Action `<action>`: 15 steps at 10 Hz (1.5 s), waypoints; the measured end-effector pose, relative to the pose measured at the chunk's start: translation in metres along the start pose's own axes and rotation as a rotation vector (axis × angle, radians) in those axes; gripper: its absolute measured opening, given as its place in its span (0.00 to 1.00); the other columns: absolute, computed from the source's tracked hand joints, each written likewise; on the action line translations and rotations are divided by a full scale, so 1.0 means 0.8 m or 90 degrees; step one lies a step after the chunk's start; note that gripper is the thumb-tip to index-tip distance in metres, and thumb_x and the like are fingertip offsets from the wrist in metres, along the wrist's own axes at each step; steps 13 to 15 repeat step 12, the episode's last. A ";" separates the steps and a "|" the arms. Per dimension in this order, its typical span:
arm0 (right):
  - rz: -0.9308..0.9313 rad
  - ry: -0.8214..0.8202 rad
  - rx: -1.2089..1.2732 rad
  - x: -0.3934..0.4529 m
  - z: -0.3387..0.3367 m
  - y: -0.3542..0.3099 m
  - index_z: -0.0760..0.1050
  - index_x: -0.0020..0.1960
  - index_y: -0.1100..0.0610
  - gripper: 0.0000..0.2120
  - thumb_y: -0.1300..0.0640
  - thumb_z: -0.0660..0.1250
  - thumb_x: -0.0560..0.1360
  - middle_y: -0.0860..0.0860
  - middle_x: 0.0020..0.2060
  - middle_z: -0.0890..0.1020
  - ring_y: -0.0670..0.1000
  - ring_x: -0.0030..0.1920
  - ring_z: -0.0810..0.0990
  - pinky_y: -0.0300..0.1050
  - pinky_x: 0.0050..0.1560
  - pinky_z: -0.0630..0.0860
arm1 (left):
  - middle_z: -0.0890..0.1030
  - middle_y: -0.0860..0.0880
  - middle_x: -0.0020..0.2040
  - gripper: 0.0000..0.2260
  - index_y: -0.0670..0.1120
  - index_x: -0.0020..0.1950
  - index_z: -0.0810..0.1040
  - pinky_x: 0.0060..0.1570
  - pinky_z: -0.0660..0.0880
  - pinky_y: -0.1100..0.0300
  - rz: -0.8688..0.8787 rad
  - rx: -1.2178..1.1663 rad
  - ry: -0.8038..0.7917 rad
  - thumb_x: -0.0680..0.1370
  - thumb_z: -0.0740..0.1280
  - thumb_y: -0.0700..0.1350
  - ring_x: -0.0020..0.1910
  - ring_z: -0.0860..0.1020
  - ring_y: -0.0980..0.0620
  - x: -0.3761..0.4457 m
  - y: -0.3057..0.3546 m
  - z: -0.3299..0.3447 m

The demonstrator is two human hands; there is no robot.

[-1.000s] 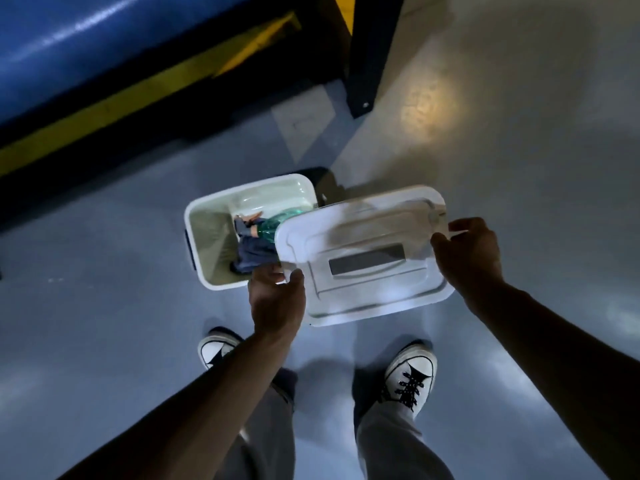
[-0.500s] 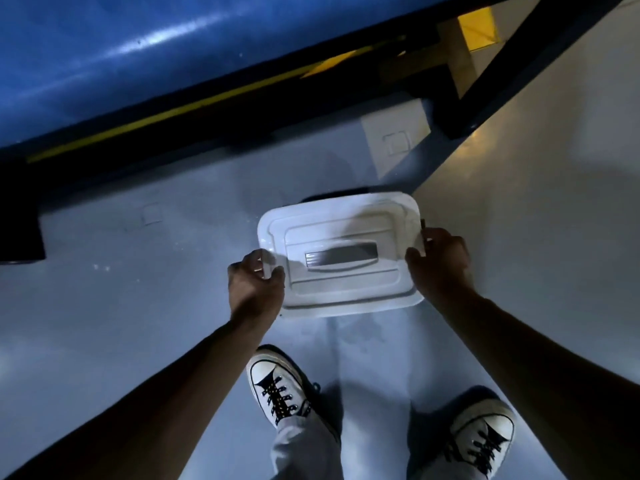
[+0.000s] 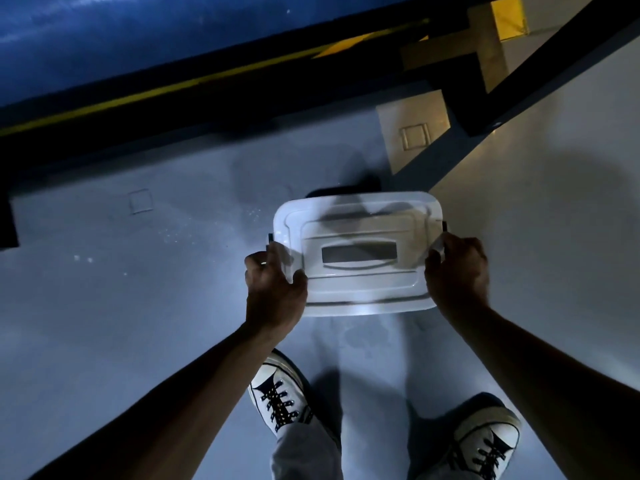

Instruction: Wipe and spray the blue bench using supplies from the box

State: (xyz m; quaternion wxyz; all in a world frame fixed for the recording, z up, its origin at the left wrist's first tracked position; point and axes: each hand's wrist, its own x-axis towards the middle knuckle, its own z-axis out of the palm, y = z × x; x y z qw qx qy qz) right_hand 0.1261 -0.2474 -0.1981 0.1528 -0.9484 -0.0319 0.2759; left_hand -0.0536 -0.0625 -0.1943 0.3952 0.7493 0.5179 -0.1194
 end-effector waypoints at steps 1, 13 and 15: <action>0.000 -0.036 -0.017 0.002 -0.007 -0.001 0.78 0.62 0.60 0.12 0.59 0.66 0.79 0.61 0.57 0.80 0.60 0.59 0.77 0.40 0.52 0.66 | 0.67 0.47 0.55 0.07 0.52 0.53 0.72 0.47 0.83 0.46 0.000 0.027 0.006 0.76 0.64 0.44 0.49 0.78 0.39 0.002 -0.003 -0.003; 0.054 -0.054 0.014 0.010 -0.036 -0.012 0.73 0.67 0.59 0.26 0.39 0.62 0.81 0.59 0.62 0.80 0.61 0.61 0.78 0.53 0.60 0.74 | 0.84 0.53 0.51 0.16 0.51 0.57 0.82 0.53 0.81 0.52 -0.111 -0.098 0.124 0.77 0.69 0.60 0.50 0.83 0.49 0.022 0.011 -0.034; 0.054 -0.054 0.014 0.010 -0.036 -0.012 0.73 0.67 0.59 0.26 0.39 0.62 0.81 0.59 0.62 0.80 0.61 0.61 0.78 0.53 0.60 0.74 | 0.84 0.53 0.51 0.16 0.51 0.57 0.82 0.53 0.81 0.52 -0.111 -0.098 0.124 0.77 0.69 0.60 0.50 0.83 0.49 0.022 0.011 -0.034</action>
